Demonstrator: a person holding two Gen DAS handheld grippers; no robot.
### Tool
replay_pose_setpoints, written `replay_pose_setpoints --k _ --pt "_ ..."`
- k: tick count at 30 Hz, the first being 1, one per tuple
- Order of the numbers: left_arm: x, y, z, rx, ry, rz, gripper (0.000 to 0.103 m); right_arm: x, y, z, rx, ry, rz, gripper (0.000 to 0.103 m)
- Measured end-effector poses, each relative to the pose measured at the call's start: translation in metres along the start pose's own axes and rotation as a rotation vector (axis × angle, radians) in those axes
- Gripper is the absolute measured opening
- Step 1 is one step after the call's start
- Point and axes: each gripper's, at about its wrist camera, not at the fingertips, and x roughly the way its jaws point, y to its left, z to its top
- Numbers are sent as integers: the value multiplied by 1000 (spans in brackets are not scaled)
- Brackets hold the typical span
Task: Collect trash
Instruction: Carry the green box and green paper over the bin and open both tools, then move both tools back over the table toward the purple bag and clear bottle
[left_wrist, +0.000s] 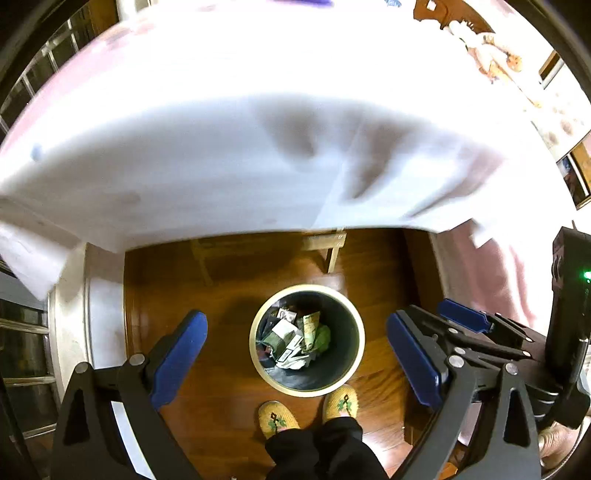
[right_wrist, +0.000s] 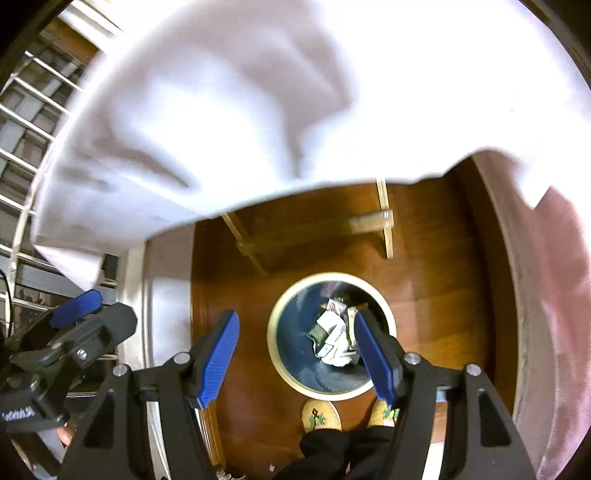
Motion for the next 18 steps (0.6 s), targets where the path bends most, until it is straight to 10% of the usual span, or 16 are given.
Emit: replay_pose_setpoints --k 18 --pt "-191 -14 53 77 -254 48 97 -171 86 38 -137 -172 -49 65"
